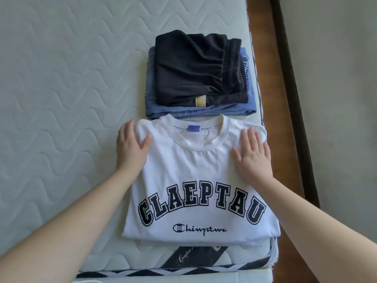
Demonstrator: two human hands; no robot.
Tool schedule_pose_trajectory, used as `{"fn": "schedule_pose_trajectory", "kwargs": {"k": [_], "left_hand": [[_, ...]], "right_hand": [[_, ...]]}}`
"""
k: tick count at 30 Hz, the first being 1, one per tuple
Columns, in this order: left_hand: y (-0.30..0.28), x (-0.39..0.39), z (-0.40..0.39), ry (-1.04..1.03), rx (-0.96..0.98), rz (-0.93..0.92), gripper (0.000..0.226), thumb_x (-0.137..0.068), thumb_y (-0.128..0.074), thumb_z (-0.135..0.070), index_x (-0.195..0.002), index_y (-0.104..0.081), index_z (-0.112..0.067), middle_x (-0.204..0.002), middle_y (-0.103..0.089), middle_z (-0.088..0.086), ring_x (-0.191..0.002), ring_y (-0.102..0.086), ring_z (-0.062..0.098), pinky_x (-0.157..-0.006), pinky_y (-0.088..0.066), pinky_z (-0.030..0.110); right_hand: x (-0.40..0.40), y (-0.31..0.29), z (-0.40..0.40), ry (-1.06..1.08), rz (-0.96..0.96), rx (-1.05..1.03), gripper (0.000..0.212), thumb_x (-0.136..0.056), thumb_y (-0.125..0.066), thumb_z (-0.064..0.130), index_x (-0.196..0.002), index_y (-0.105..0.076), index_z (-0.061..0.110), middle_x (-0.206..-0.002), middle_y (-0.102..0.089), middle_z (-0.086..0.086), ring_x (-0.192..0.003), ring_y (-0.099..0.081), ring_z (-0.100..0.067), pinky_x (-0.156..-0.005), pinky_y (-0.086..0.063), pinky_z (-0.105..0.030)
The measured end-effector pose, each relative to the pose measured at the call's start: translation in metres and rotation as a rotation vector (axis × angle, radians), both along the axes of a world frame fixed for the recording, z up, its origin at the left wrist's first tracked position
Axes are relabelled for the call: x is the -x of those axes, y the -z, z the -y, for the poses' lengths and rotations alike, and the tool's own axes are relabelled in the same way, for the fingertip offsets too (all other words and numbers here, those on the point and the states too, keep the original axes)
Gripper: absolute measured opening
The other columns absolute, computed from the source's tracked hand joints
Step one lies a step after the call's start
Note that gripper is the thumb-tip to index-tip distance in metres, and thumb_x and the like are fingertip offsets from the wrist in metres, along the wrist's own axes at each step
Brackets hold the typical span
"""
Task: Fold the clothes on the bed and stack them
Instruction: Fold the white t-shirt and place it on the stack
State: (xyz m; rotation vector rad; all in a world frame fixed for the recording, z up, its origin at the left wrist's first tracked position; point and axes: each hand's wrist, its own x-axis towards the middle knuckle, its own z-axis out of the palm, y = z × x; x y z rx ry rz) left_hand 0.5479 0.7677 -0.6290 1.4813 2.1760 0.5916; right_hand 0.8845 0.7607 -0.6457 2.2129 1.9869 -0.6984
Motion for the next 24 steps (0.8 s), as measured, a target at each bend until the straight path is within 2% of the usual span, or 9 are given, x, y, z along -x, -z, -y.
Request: {"fn": "schedule_pose_trajectory", "kwargs": {"k": [3, 6, 8, 10, 12, 15, 19, 22, 24], "left_hand": [[0.002, 0.008, -0.002, -0.236, 0.111, 0.387, 0.046, -0.092, -0.064, -0.036, -0.131, -0.051, -0.016, -0.111, -0.063, -0.005, -0.107, -0.061, 0.020, -0.084, -0.045, 0.019], [0.005, 0.012, -0.007, -0.265, 0.273, 0.675, 0.029, -0.090, -0.068, -0.032, -0.113, -0.061, -0.014, -0.106, -0.069, 0.002, -0.105, -0.065, 0.025, -0.092, -0.051, 0.038], [0.004, 0.015, -0.011, -0.208, 0.305, 0.594, 0.023, -0.091, -0.067, -0.032, -0.106, -0.061, -0.015, -0.097, -0.069, 0.001, -0.092, -0.065, 0.023, -0.079, -0.052, 0.034], [0.001, 0.020, -0.014, -0.147, 0.289, 0.390, 0.020, -0.094, -0.060, -0.034, -0.096, -0.058, -0.015, -0.079, -0.061, -0.004, -0.076, -0.057, 0.019, -0.060, -0.041, 0.027], [-0.001, 0.025, -0.014, -0.094, 0.253, 0.302, 0.021, -0.097, -0.055, -0.032, -0.094, -0.053, -0.012, -0.073, -0.054, -0.003, -0.068, -0.050, 0.018, -0.055, -0.034, 0.028], [-0.002, 0.030, -0.013, -0.073, 0.206, 0.404, 0.021, -0.097, -0.057, -0.031, -0.095, -0.053, -0.010, -0.075, -0.059, 0.002, -0.067, -0.052, 0.020, -0.061, -0.037, 0.032], [0.002, 0.038, -0.003, -0.225, 0.219, 0.669, 0.023, -0.091, -0.067, -0.030, -0.103, -0.057, -0.014, -0.094, -0.068, 0.006, -0.084, -0.064, 0.021, -0.073, -0.047, 0.028], [0.010, 0.050, 0.019, -0.278, 0.239, 0.644, 0.029, -0.085, -0.074, -0.031, -0.102, -0.058, -0.014, -0.096, -0.065, 0.004, -0.091, -0.062, 0.021, -0.079, -0.048, 0.024], [0.015, 0.057, 0.039, -0.299, 0.163, 0.440, 0.036, -0.082, -0.076, -0.032, -0.107, -0.058, -0.014, -0.104, -0.063, 0.006, -0.096, -0.059, 0.021, -0.086, -0.048, 0.032]], "right_hand": [[0.025, -0.012, -0.002, 0.062, -0.007, -0.094, 0.065, -0.101, -0.024, 0.051, -0.157, -0.005, 0.023, -0.165, 0.000, 0.002, -0.151, 0.008, -0.014, -0.122, 0.006, -0.039], [0.070, -0.029, -0.008, 0.006, -0.109, -0.192, 0.062, -0.102, -0.032, 0.043, -0.157, -0.014, 0.020, -0.164, -0.010, 0.003, -0.152, 0.001, -0.016, -0.122, 0.004, -0.037], [0.106, -0.035, -0.012, -0.086, -0.171, -0.228, 0.058, -0.103, -0.036, 0.037, -0.156, -0.020, 0.018, -0.163, -0.017, 0.002, -0.152, -0.005, -0.017, -0.122, 0.001, -0.037], [0.142, -0.036, -0.017, -0.183, -0.250, -0.243, 0.055, -0.103, -0.040, 0.032, -0.155, -0.025, 0.017, -0.162, -0.022, 0.001, -0.151, -0.010, -0.020, -0.121, -0.002, -0.038], [0.171, -0.033, -0.025, -0.263, -0.325, -0.221, 0.052, -0.103, -0.041, 0.028, -0.153, -0.030, 0.019, -0.160, -0.028, 0.001, -0.150, -0.015, -0.022, -0.120, -0.006, -0.038], [0.202, -0.026, -0.047, -0.337, -0.363, -0.189, 0.046, -0.102, -0.044, 0.026, -0.148, -0.041, 0.021, -0.153, -0.041, 0.001, -0.144, -0.026, -0.027, -0.116, -0.012, -0.039], [0.225, -0.018, -0.081, -0.474, -0.172, -0.197, 0.042, -0.097, -0.051, 0.040, -0.137, -0.052, 0.029, -0.134, -0.055, 0.005, -0.128, -0.038, -0.026, -0.108, -0.014, -0.040], [0.230, -0.018, -0.091, -0.505, -0.080, -0.214, 0.034, -0.092, -0.058, 0.048, -0.117, -0.066, 0.028, -0.108, -0.060, 0.002, -0.117, -0.042, -0.026, -0.099, -0.013, -0.040], [0.230, -0.020, -0.089, -0.453, -0.080, -0.268, 0.028, -0.092, -0.059, 0.046, -0.108, -0.069, 0.026, -0.100, -0.059, 0.002, -0.110, -0.044, -0.026, -0.095, -0.016, -0.038]]}}
